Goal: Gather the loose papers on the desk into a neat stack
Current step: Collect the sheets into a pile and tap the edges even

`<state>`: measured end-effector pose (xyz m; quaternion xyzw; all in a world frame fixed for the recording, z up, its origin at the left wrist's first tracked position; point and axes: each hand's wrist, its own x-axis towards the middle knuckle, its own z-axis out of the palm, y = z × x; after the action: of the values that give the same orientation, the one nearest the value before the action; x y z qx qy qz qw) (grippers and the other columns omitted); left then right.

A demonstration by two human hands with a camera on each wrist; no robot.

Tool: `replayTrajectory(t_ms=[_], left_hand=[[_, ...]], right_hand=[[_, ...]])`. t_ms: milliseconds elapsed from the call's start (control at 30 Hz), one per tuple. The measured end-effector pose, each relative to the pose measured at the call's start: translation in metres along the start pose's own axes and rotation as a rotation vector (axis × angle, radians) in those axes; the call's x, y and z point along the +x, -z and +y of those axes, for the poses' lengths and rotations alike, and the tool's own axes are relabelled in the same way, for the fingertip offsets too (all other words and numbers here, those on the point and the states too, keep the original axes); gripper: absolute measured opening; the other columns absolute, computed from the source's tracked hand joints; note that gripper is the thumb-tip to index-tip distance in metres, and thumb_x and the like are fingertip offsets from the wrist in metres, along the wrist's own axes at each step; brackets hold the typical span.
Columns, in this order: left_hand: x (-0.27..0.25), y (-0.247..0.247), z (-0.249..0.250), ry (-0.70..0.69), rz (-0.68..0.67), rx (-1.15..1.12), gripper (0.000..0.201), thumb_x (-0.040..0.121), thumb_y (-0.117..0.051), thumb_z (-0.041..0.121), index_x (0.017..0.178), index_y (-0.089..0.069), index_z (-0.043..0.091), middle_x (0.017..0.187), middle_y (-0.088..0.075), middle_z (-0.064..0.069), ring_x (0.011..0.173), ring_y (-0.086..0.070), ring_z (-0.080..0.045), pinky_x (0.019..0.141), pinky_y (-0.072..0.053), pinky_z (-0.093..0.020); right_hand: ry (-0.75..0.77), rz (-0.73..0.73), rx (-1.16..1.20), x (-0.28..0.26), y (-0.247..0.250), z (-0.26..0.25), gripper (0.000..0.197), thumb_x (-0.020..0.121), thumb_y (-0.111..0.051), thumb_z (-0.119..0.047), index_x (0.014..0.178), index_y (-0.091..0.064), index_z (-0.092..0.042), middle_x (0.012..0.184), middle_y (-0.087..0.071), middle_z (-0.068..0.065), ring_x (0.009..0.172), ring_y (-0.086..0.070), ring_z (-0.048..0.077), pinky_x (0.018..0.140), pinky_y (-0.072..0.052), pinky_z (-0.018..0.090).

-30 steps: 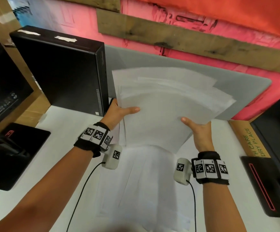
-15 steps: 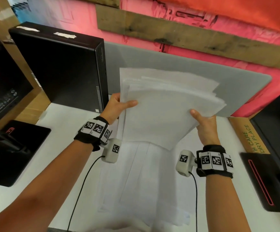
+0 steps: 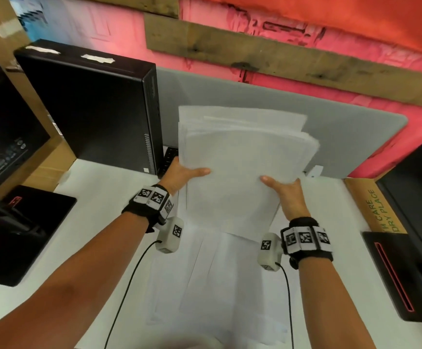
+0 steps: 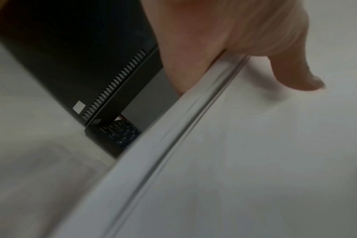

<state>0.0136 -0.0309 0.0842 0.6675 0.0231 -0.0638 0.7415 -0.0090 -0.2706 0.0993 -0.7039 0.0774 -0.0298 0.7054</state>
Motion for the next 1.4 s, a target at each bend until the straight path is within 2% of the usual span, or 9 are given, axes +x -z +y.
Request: replayTrajectory(t_ms=[100,433,533,633,833,1000,1067,1233,1400], left_hand=[[-0.002,-0.006,-0.008,-0.004,-0.001,0.003,0.053,0.071,-0.075,0.005,0.113,-0.050,0.027,0.119,-0.059,-0.001,0.115,-0.054,-0.017,0.105,-0.039,-0.035],[-0.005,0.001,0.017,-0.145,-0.039,-0.035,0.036,0.078,-0.065,0.000,0.098,-0.058,0.029,0.096,-0.066,0.011,0.087,-0.066,0.003,0.087,-0.052,-0.023],[-0.008,-0.001,0.019,-0.169,-0.079,-0.032,0.038,0.068,-0.074,0.017,0.099,-0.058,0.030,0.093,-0.070,0.013,0.091,-0.066,0.001,0.088,-0.053,-0.024],[-0.009,0.000,0.022,-0.186,-0.124,-0.034,0.063,0.043,-0.083,0.046,0.099,-0.058,0.032,0.092,-0.072,0.020,0.094,-0.066,0.001,0.084,-0.054,-0.019],[-0.010,0.002,0.023,-0.151,-0.127,-0.029,0.076,0.032,-0.085,0.057,0.099,-0.059,0.032,0.096,-0.071,0.012,0.098,-0.065,-0.005,0.091,-0.053,-0.031],[-0.007,-0.007,0.020,-0.115,-0.087,0.025,0.033,0.077,-0.069,0.009,0.102,-0.057,0.028,0.101,-0.063,0.008,0.092,-0.063,-0.001,0.098,-0.048,-0.038],[-0.006,-0.008,0.017,-0.111,-0.046,-0.022,0.030,0.082,-0.061,0.001,0.100,-0.058,0.025,0.096,-0.066,0.008,0.086,-0.065,0.001,0.094,-0.049,-0.035],[-0.006,-0.004,0.008,-0.085,-0.098,-0.019,0.039,0.073,-0.071,0.009,0.102,-0.057,0.031,0.098,-0.067,0.010,0.093,-0.064,-0.003,0.097,-0.048,-0.034],[-0.004,0.002,0.017,-0.058,-0.176,-0.004,0.071,0.037,-0.086,0.041,0.101,-0.057,0.033,0.092,-0.071,0.015,0.087,-0.066,0.004,0.078,-0.053,-0.017]], right_hand=[[-0.001,0.003,0.007,-0.004,-0.011,-0.001,0.029,0.075,-0.071,-0.003,0.094,-0.060,-0.022,0.095,-0.065,-0.004,0.082,-0.064,0.003,0.067,-0.052,0.014],[0.183,0.096,0.129,-0.004,-0.007,-0.037,0.024,0.080,-0.069,-0.018,0.103,-0.060,-0.016,0.095,-0.065,-0.005,0.079,-0.066,-0.003,0.071,-0.051,0.015],[0.274,0.193,0.117,-0.002,-0.012,-0.058,0.034,0.080,-0.063,-0.043,0.061,-0.047,-0.020,0.060,-0.045,-0.012,0.056,-0.043,0.001,0.058,-0.034,0.013],[0.335,0.305,0.057,0.002,-0.018,-0.077,0.056,0.086,-0.061,-0.038,0.049,-0.022,-0.023,0.041,-0.018,-0.012,0.047,-0.017,0.005,0.047,-0.017,0.020],[0.244,0.384,-0.137,0.016,-0.016,-0.075,0.045,0.076,-0.062,-0.020,0.036,-0.043,-0.022,0.034,-0.031,-0.012,0.042,-0.026,0.005,0.054,-0.028,0.024],[0.261,0.306,0.037,0.006,0.007,-0.058,0.011,0.080,-0.055,-0.026,0.075,-0.063,-0.024,0.067,-0.064,-0.018,0.071,-0.057,-0.002,0.075,-0.043,0.022],[0.247,0.120,0.057,0.002,0.023,-0.042,0.023,0.079,-0.057,-0.044,0.098,-0.061,-0.030,0.096,-0.066,-0.020,0.094,-0.058,-0.002,0.086,-0.045,0.023],[0.025,-0.075,-0.096,-0.011,0.018,0.005,0.046,0.069,-0.076,-0.007,0.105,-0.057,-0.027,0.103,-0.064,-0.007,0.095,-0.060,0.005,0.082,-0.050,0.023],[0.062,-0.047,0.081,-0.011,0.012,0.000,0.038,0.069,-0.069,-0.004,0.101,-0.063,-0.023,0.096,-0.072,-0.007,0.089,-0.068,0.007,0.075,-0.055,0.021]])
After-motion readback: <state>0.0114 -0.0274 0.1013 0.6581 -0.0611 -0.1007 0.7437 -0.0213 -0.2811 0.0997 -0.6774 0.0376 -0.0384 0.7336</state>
